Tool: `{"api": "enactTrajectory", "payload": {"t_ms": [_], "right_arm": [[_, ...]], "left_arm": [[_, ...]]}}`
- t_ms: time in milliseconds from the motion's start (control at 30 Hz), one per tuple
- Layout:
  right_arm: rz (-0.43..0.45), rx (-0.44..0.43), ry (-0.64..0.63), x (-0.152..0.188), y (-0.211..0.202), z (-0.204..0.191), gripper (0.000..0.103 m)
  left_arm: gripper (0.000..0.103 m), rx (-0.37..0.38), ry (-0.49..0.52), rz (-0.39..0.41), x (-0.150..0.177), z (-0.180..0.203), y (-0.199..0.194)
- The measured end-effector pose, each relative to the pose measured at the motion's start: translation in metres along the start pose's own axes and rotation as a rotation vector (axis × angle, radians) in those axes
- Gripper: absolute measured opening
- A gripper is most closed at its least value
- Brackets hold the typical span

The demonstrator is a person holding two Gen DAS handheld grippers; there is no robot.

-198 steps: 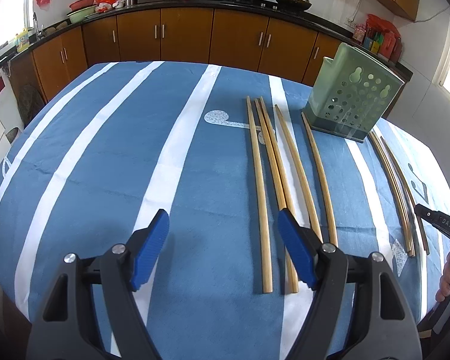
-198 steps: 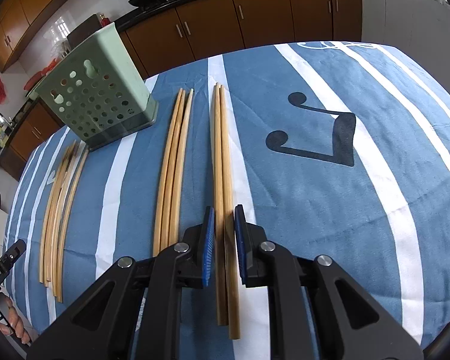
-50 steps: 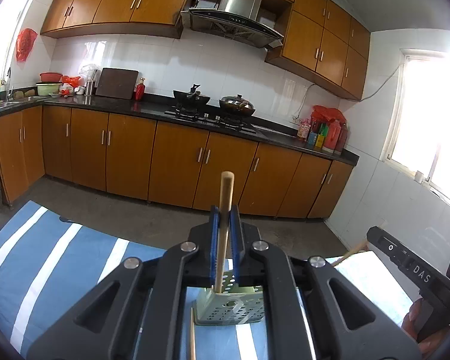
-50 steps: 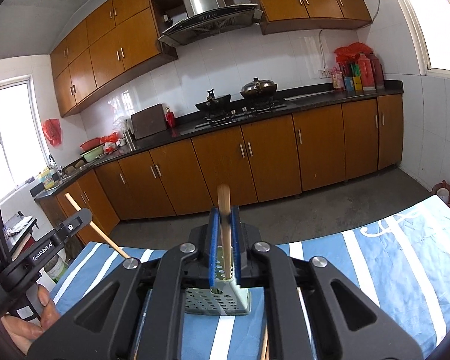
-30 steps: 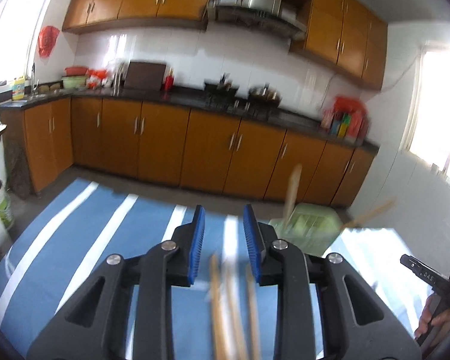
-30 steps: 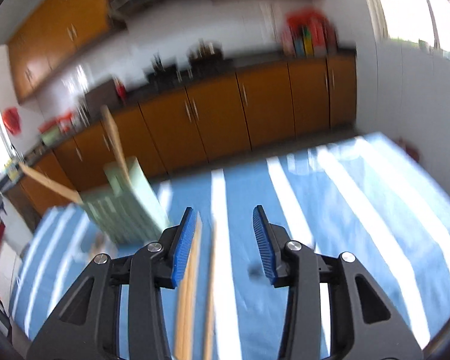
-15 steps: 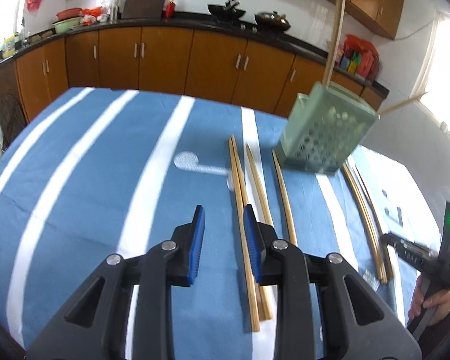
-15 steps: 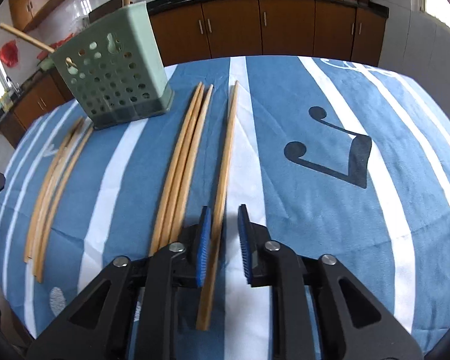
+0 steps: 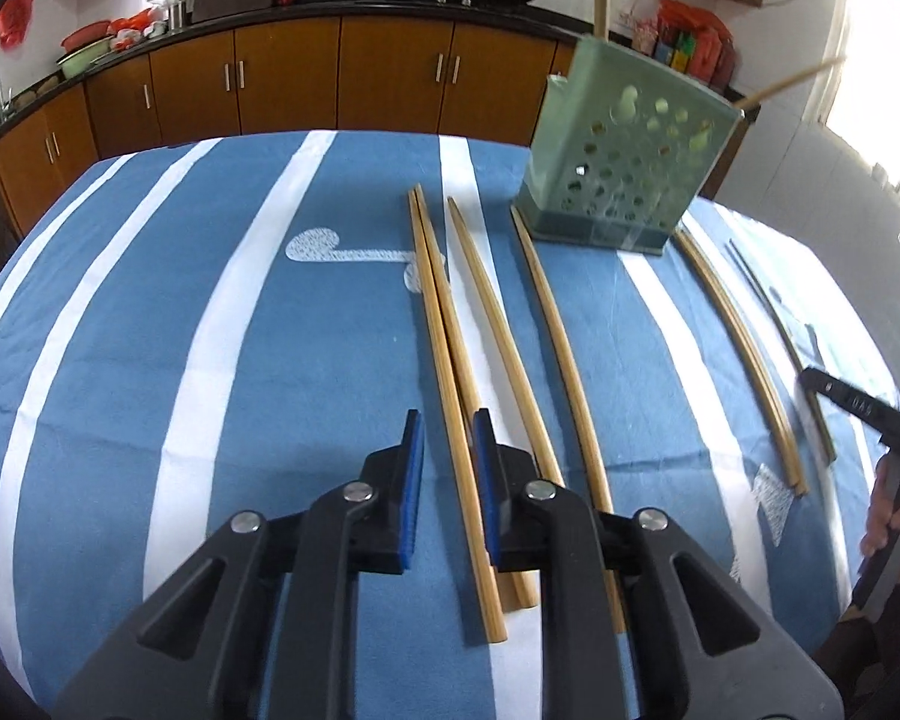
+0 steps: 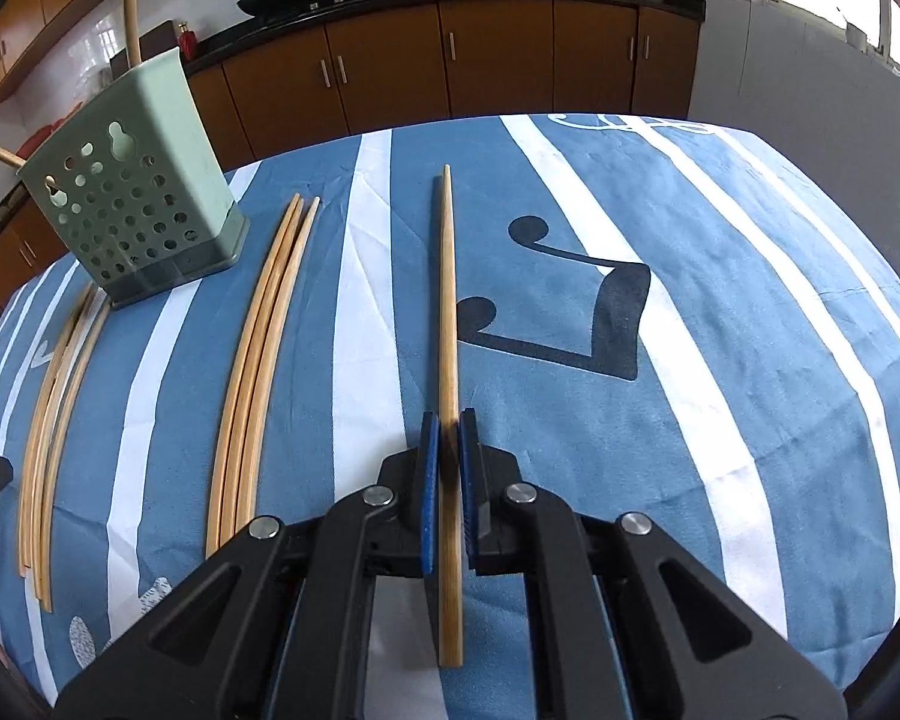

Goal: Organize utensils
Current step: 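Close the right tool on another chopstick while the left tool grasps one too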

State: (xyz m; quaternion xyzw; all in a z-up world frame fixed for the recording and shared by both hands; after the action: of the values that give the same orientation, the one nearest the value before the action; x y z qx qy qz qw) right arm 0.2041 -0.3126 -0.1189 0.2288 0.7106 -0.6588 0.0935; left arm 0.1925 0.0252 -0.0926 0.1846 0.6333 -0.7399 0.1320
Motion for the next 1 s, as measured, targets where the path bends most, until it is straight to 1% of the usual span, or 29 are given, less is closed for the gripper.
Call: {"api": "enactTrajectory", "payload": {"t_ms": [167, 433, 533, 667, 733, 833, 1000], "right_arm": [[-0.002, -0.007, -0.003, 0.001, 0.0, 0.001, 0.008], [0.004, 0.009, -0.024, 0.002, -0.001, -0.001, 0.008], [0.006, 0.007, -0.029, 0.002, -0.001, -0.002, 0.008], [0.009, 0.01, -0.065, 0.001, 0.0, -0.008, 0.008], [0.005, -0.004, -0.081, -0.001, 0.001, -0.013, 0.008], [0.006, -0.009, -0.107, -0.006, 0.004, -0.025, 0.008], [0.033, 0.021, -0.115, -0.013, 0.009, -0.032, 0.008]], "left_arm": [[0.016, -0.038, 0.021, -0.033, 0.003, 0.005, 0.011], [0.015, -0.087, 0.011, -0.017, -0.002, 0.005, 0.017], [0.009, -0.115, -0.003, -0.002, -0.009, 0.003, 0.021], [0.008, -0.12, -0.028, 0.002, -0.021, -0.01, 0.024], [0.008, -0.13, -0.049, 0.004, -0.027, -0.02, 0.025], [0.008, -0.11, -0.081, 0.003, -0.038, -0.036, 0.027], [0.008, -0.093, -0.092, 0.015, -0.042, -0.041, 0.028]]}}
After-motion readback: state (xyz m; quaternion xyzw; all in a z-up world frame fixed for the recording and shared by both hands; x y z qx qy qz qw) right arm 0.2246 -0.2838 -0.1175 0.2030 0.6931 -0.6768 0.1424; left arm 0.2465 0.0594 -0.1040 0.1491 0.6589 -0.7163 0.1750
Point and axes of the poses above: each gripper's, at about its wrist camera, not at the fingertips, and y roughly the way its jaws point, z to its right, x to its underside, the point moved 2 cm from there along y, roughly the way its jaws point, and after that the axes turned 13 degrees about -z, right-handed, at the moved point
